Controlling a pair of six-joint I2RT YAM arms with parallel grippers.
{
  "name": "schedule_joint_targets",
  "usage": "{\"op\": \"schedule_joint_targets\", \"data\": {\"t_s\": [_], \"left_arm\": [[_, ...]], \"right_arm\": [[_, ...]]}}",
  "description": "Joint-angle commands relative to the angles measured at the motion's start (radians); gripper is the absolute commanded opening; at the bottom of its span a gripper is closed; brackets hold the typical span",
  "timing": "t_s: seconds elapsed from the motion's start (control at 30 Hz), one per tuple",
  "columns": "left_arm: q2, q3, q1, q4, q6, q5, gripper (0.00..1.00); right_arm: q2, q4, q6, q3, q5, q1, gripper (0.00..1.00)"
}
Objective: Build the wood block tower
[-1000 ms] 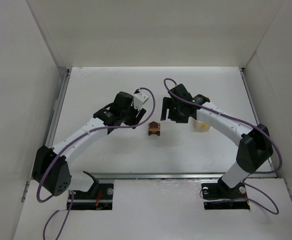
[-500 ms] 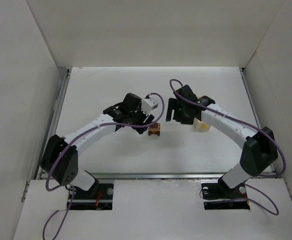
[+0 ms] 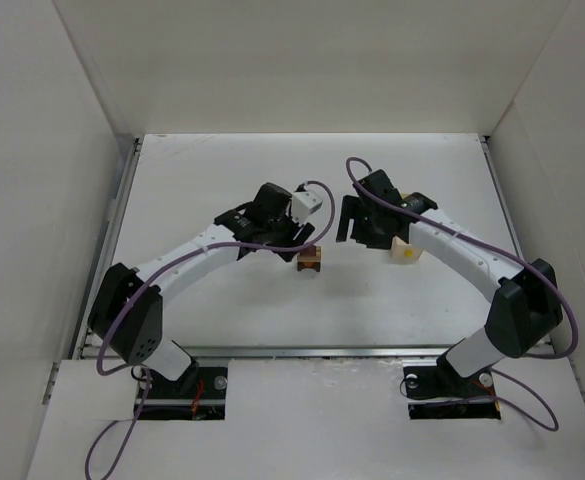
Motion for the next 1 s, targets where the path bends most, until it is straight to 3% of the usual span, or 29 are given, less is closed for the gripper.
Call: {"op": "schedule_joint_targets", "data": {"t_s": [0.0,0.97], "left_arm": [[0.012,0.034,-0.001,0.024,-0.017,-0.023,0.58],[0.040,0.034,-0.010,0.063,-0.017,-0.012,0.58]], "right_arm": [[-0.035,0.018,0.008,-0.012,0.008,-0.016,0.84],[-0.045,0.027,-0.002,-0.022,-0.001,-0.016,0.84]]}}
